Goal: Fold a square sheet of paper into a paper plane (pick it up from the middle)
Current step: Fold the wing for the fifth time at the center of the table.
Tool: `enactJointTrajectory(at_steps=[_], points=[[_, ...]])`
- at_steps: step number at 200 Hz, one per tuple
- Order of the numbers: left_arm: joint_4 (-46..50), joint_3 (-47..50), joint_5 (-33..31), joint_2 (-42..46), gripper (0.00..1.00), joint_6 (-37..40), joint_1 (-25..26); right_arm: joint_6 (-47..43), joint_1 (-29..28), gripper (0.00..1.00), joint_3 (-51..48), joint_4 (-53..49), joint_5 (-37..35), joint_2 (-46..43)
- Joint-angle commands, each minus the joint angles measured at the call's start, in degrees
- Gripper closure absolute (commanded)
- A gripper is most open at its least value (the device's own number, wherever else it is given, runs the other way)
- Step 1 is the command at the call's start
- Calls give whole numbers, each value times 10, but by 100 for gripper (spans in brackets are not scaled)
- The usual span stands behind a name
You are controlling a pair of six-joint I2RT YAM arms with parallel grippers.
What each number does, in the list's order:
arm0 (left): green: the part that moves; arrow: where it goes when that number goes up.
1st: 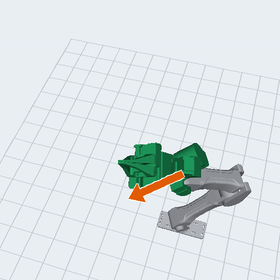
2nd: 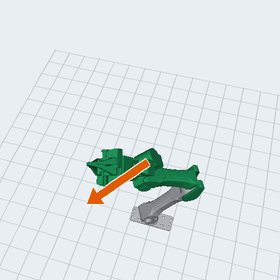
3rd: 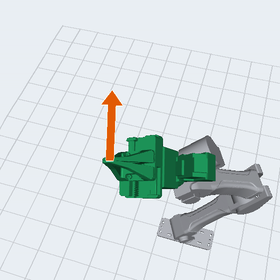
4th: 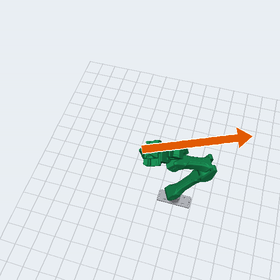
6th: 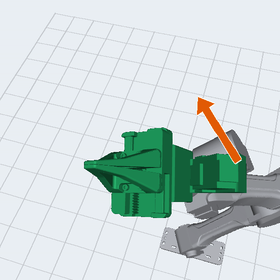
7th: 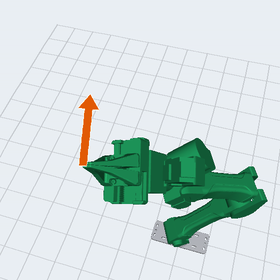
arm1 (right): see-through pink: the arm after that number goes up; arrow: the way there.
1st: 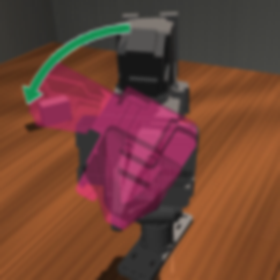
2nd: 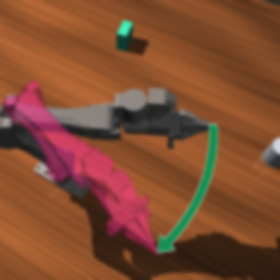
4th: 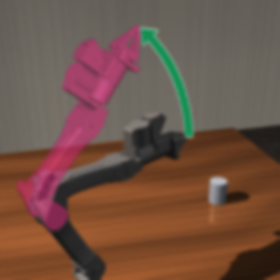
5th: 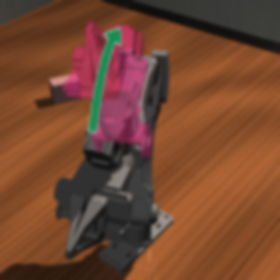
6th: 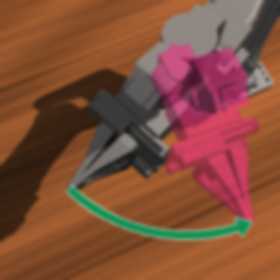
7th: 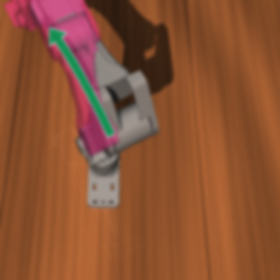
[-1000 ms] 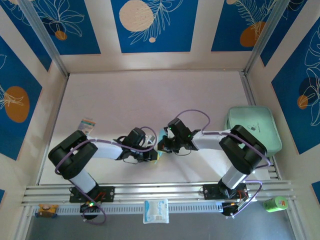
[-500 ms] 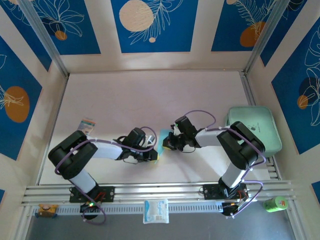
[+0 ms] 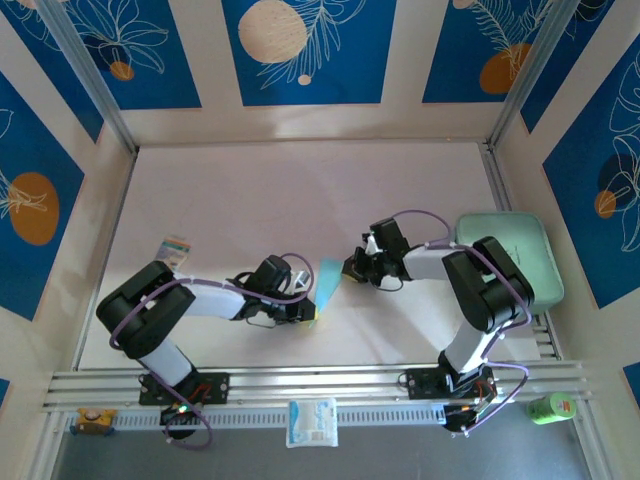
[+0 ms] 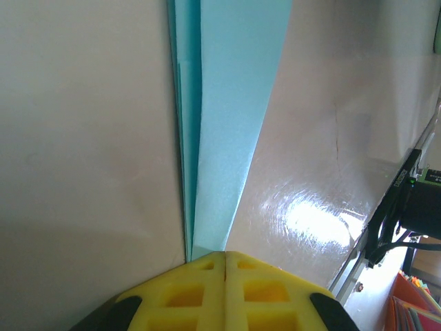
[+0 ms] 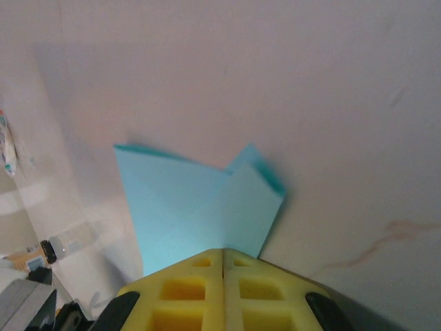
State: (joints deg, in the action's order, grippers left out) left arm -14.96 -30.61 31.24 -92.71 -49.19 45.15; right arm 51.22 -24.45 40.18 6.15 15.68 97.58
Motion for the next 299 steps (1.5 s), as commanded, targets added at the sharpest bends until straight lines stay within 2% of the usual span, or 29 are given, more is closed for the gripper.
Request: enactJointTrajectory(at_steps=[1, 44, 78, 124, 161, 200, 242, 299], points=[[60, 17, -21, -13, 100, 1, 7, -18, 22, 94, 16, -22, 11, 8], [63, 14, -22, -13, 100, 2, 7, -33, 41, 94, 36, -50, 15, -7], [65, 13, -23, -12, 100, 3, 7, -38, 38, 93, 33, -74, 5, -61], [66, 12, -25, -11, 100, 2, 8, -24, -1, 90, -1, -30, 38, -89], [69, 7, -24, -9, 100, 2, 7, -24, -44, 92, 8, -21, 44, -42], [66, -7, -10, 8, 100, -5, 8, -11, -40, 97, 6, -6, 48, 20], [100, -65, -27, 61, 100, 6, 8, -11, -41, 98, 3, -5, 50, 29], [148, -177, -8, -65, 100, 51, 6, -6, -39, 98, -3, 0, 51, 26]])
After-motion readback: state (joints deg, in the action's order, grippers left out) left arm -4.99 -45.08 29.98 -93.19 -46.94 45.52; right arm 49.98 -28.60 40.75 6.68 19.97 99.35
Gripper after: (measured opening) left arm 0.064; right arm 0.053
